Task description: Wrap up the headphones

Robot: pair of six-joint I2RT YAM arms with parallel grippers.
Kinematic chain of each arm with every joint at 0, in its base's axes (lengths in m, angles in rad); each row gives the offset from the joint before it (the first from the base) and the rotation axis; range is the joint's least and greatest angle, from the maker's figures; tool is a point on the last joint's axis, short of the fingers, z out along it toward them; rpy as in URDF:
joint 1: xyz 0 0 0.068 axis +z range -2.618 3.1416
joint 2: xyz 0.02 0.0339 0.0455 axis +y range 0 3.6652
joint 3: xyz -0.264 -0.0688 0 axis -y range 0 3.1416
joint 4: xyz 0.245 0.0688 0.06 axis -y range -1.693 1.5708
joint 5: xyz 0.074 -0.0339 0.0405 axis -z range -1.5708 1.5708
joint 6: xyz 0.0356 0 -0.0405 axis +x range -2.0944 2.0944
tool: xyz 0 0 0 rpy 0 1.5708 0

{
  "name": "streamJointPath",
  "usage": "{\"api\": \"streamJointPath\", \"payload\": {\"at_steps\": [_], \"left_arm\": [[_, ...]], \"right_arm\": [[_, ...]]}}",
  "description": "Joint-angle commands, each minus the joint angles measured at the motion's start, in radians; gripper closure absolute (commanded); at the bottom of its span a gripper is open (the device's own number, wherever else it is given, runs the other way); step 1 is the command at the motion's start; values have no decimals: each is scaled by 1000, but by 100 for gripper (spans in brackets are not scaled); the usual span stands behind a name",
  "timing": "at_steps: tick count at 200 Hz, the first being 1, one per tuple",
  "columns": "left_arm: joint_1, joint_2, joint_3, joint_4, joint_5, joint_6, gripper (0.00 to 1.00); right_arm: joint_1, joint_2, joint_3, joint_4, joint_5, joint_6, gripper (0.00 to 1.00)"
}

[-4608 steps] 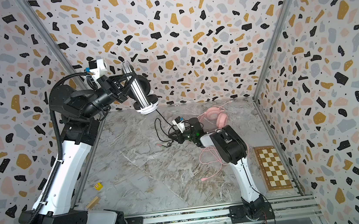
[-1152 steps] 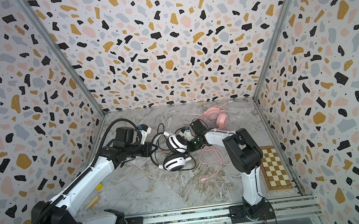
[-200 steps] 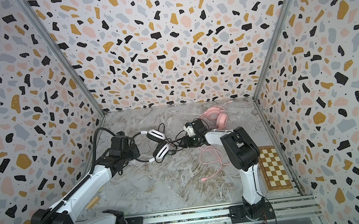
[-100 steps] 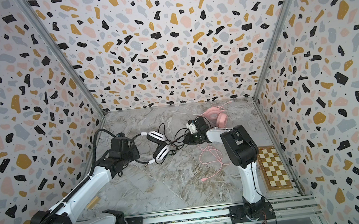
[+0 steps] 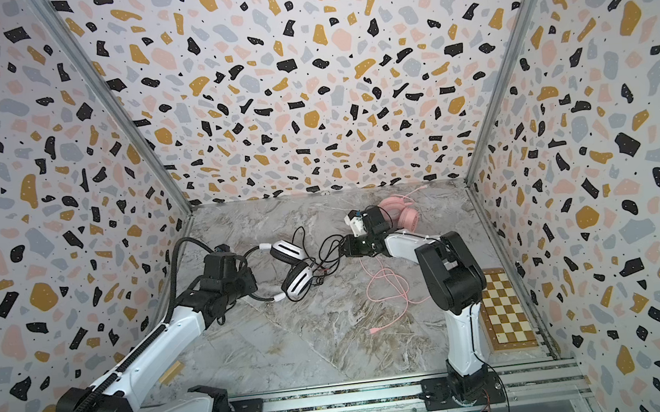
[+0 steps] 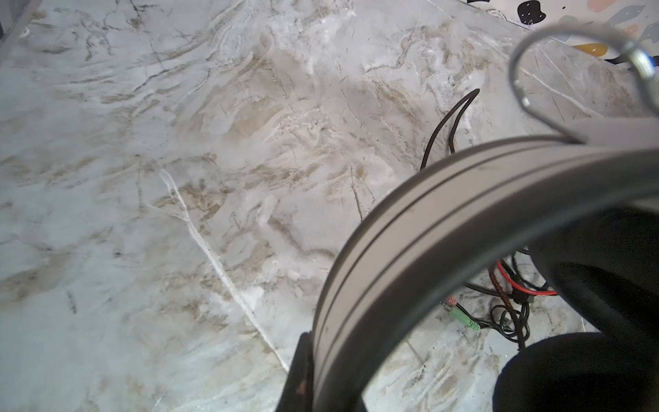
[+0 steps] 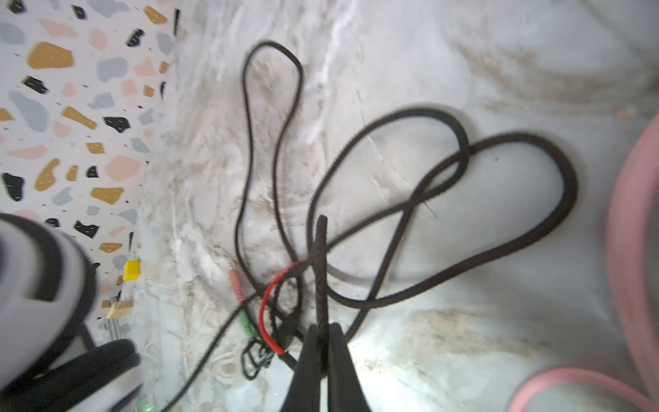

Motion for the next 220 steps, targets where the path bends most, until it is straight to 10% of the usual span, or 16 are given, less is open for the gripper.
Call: {"api": "streamJointPath", "payload": {"at_steps": [1,116,185,220], "left_arm": [[6,-31,0,83,40,2,100],[-6,-47,-6,83,112,27,100],[-2,-152,-37,208,-147,-93,100],[-2,-118,-43,371,-96,-268,100]], "right_arm": [[-6,-123,88,9,-33,6,100],[43,104,755,-169,-56,-29,100],[81,-290,193,9,-10,-1,100],[129,-454,26,41,35,40,100]]}}
